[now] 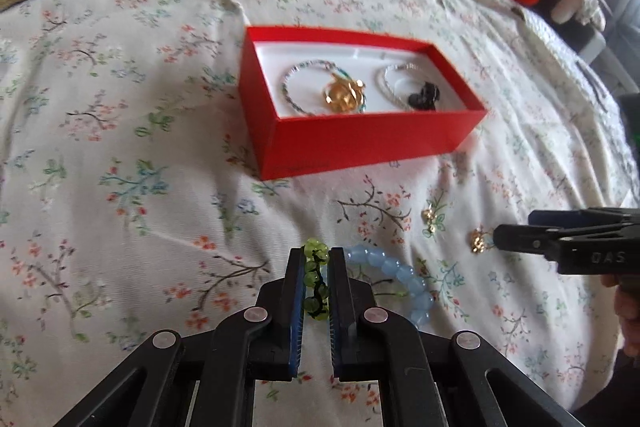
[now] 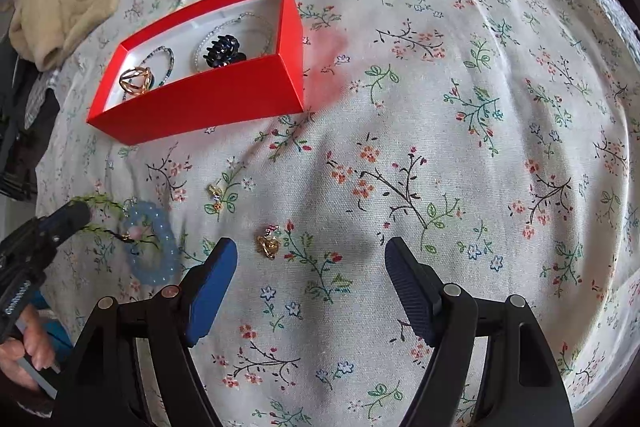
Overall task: Organize jewelry
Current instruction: 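Grasp the green beaded bracelet with the left tool, then lift the green bracelet with the left tool while the right tool grasps a gold earring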
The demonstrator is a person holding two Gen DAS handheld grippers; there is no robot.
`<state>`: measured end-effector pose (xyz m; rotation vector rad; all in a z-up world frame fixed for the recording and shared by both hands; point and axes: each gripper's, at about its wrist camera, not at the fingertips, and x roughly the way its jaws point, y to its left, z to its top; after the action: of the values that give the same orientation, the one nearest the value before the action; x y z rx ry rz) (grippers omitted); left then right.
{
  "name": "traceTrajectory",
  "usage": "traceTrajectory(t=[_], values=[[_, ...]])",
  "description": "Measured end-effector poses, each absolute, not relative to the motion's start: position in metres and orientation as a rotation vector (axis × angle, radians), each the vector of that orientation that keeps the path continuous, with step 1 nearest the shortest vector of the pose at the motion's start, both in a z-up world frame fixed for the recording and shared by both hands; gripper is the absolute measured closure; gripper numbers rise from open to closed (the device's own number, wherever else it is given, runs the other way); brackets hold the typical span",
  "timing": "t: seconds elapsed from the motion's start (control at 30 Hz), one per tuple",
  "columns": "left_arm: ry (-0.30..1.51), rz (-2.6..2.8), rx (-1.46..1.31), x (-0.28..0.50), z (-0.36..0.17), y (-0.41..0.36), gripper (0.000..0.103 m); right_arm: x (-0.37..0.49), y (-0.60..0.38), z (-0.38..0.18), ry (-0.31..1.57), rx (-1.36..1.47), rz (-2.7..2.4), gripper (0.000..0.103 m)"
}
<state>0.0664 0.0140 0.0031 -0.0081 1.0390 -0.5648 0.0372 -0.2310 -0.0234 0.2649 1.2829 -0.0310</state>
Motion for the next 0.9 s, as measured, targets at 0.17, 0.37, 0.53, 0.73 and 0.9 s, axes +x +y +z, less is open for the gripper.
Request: traceTrajectory(t=[0.17, 0.37, 0.53, 0.73, 0.9], values=[[1.025, -0.544, -0.021, 0.057, 0.011, 0.037, 0.098, 0.039, -0.226, -0.022, 1.279, 0.255, -0.021, 0.024], [1.08, -0.494, 0.041, 0.05, -0.01, 0.057, 0.098, 0.039, -0.225, -0.027, 1.285, 0.242, -0.022, 0.024], [1.078, -0.493, 0.087, 0.04, -0.024, 0.066, 0.09, 0.032, -0.216, -0.035, 1.27, 0.163, 0.012, 0.024], [1.038, -0.532, 0.125, 0.027, -0.027, 0.066, 0.045, 0.016, -0.211, -0.039, 1.184, 0.04, 0.085, 0.024], [1.031, -0.566, 0.176, 0.024, -0.037, 0.056, 0.039, 0.004, -0.204, -0.047, 1.097, -0.087, 0.127, 0.024]])
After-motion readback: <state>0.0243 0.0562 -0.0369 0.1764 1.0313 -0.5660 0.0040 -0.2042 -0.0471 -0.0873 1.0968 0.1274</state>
